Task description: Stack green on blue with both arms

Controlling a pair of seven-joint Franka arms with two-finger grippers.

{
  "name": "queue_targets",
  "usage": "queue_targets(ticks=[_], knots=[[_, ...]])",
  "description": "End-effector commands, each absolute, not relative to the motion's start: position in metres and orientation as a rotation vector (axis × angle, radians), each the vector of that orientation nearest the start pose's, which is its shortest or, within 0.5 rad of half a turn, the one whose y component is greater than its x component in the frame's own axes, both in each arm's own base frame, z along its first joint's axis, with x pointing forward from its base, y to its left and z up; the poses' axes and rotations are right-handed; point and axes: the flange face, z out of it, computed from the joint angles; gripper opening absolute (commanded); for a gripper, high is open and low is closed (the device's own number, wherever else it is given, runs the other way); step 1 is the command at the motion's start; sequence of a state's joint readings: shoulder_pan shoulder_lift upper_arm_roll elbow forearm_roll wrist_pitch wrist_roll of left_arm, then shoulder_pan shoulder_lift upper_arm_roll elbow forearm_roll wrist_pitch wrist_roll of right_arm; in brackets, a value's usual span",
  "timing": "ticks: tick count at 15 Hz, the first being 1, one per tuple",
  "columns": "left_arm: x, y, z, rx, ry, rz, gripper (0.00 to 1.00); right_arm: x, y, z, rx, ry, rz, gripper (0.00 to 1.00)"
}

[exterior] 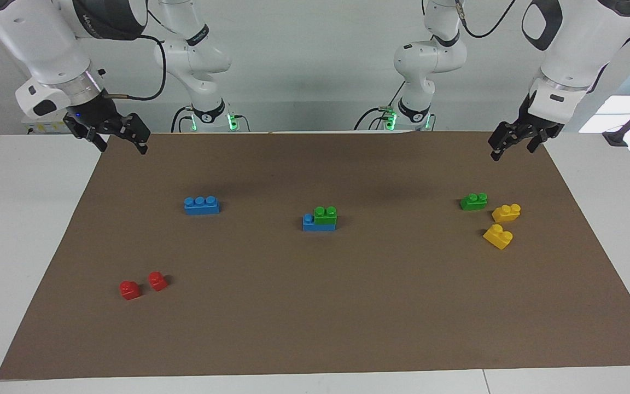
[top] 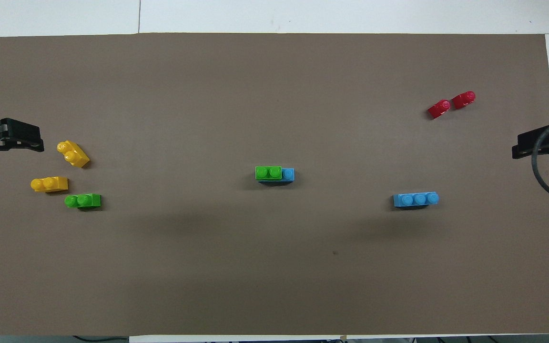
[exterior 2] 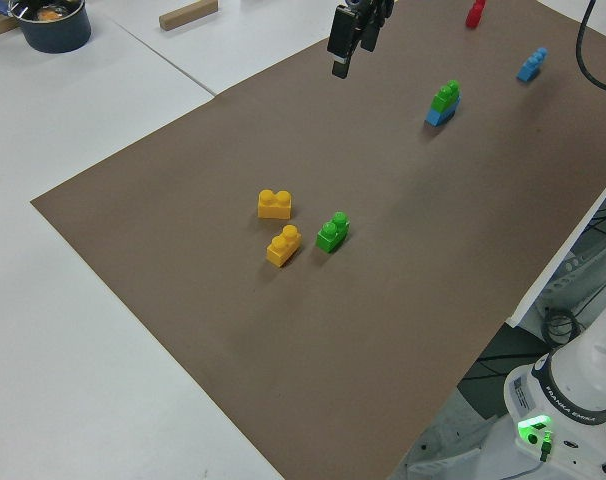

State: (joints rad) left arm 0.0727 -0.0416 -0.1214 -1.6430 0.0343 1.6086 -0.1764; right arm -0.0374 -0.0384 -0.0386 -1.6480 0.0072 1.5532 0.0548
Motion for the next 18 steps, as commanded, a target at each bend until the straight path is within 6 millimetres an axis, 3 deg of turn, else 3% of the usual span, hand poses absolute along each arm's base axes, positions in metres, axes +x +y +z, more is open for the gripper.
queue_targets(ticks=[1,5,9,15,18], knots=[[0.543,-0.03,0.625,-3.117,-0.159,0.047,1.0,0.538,-0.042,0.611,-3.165,0.174,0.064,1.0],[0.546,-0.033,0.633,-3.144,-0.16,0.125,1.0,0.539,-0.044,0.609,-3.165,0.183,0.042,1.0],[0.55,-0.038,0.633,-3.143,-0.146,0.074,1.0,0.542,-0.048,0.611,-3.162,0.199,-0.004,1.0],[0.552,-0.026,0.637,-3.146,-0.166,0.023,1.0,0.543,-0.048,0.612,-3.163,0.178,-0.009,1.0],[0.553,-0.025,0.638,-3.149,-0.087,0.011,1.0,0.543,-0.046,0.611,-3.164,0.158,-0.004,1.0]])
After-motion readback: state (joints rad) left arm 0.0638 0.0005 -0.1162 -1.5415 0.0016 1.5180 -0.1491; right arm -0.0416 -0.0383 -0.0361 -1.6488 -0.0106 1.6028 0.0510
